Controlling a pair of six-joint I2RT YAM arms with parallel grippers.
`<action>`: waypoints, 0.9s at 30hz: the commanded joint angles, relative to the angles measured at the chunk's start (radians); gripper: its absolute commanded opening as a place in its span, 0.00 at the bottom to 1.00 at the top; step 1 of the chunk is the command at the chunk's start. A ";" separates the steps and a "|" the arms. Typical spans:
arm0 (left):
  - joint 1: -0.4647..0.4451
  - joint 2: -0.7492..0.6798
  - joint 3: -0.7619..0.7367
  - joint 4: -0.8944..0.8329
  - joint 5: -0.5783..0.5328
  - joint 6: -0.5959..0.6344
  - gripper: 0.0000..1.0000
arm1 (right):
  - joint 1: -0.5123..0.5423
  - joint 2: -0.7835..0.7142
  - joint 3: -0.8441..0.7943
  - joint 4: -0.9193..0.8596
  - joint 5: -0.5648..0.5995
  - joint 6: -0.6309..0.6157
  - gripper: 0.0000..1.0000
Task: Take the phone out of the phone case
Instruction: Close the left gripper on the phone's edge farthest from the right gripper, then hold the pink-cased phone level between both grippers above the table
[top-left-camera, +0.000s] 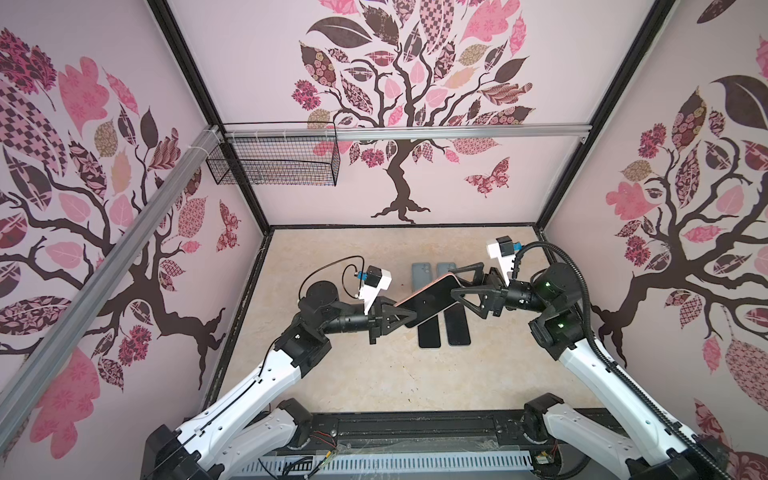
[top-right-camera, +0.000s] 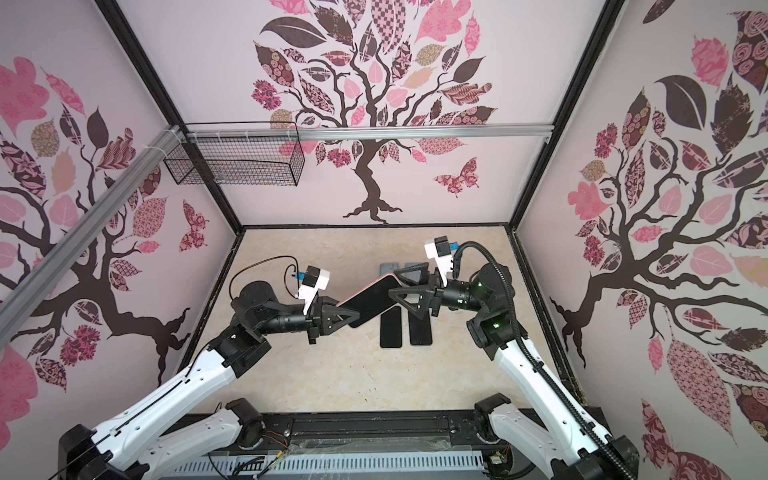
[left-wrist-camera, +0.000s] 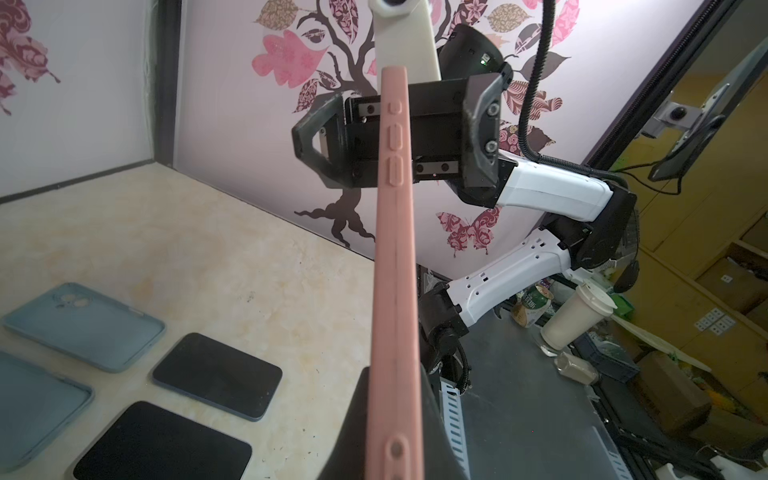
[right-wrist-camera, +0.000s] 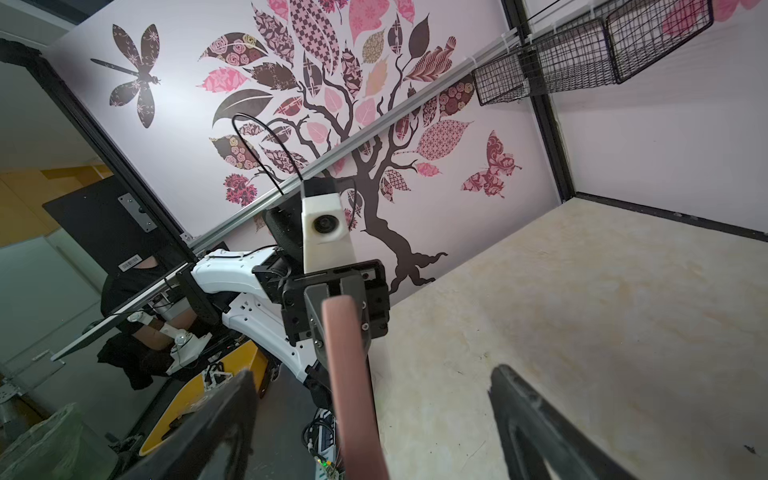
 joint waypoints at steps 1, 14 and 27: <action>-0.003 -0.021 0.007 0.022 0.028 0.165 0.00 | 0.003 -0.008 0.051 0.007 -0.010 0.008 0.87; -0.003 0.012 0.028 -0.080 -0.035 0.368 0.00 | 0.050 -0.006 0.056 0.004 -0.071 0.017 0.74; -0.002 -0.035 0.025 -0.105 -0.061 0.423 0.00 | 0.055 0.036 0.069 -0.040 -0.072 0.029 0.53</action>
